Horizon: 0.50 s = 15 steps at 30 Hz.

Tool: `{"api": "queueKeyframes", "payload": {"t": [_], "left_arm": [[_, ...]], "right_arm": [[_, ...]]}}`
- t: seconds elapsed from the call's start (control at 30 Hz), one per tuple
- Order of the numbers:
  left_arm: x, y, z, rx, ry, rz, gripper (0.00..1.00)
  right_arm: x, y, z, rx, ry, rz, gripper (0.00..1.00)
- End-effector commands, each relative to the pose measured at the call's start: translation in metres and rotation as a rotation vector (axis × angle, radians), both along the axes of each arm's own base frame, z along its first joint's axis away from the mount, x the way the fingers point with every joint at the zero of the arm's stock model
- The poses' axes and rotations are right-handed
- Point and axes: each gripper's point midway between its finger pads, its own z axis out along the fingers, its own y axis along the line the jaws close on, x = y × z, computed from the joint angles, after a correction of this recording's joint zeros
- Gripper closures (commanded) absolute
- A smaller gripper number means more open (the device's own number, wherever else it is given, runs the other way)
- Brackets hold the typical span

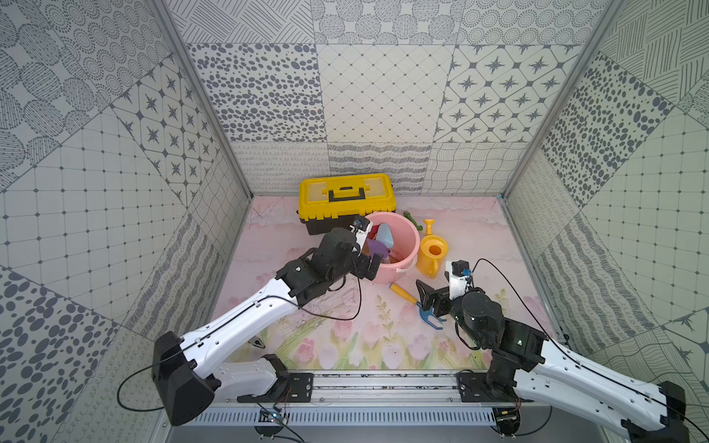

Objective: Organize the gardening tools
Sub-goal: Pick up the gardening tool from the center of the board.

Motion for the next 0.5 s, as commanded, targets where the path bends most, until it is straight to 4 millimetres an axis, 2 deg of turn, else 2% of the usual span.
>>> {"api": "queueKeyframes", "payload": {"t": [0.0,0.17,0.33,0.47], "left_arm": [[-0.016,0.014,-0.014,-0.29,0.045,0.209,0.0],[-0.034,0.026,-0.039,-0.284,0.079,0.211,0.01],[-0.045,0.034,-0.052,-0.326,0.086,0.212,0.01],[-0.052,0.045,-0.055,-0.387,0.055,0.22,0.01]], "right_arm": [[0.0,-0.022,-0.032,-0.002,0.094,-0.124,0.03],[-0.006,-0.043,-0.078,0.037,0.27,-0.24,0.04],[-0.012,-0.052,-0.127,0.166,0.514,-0.29,0.13],[-0.016,-0.06,-0.145,0.176,0.59,-0.326,0.2]]}}
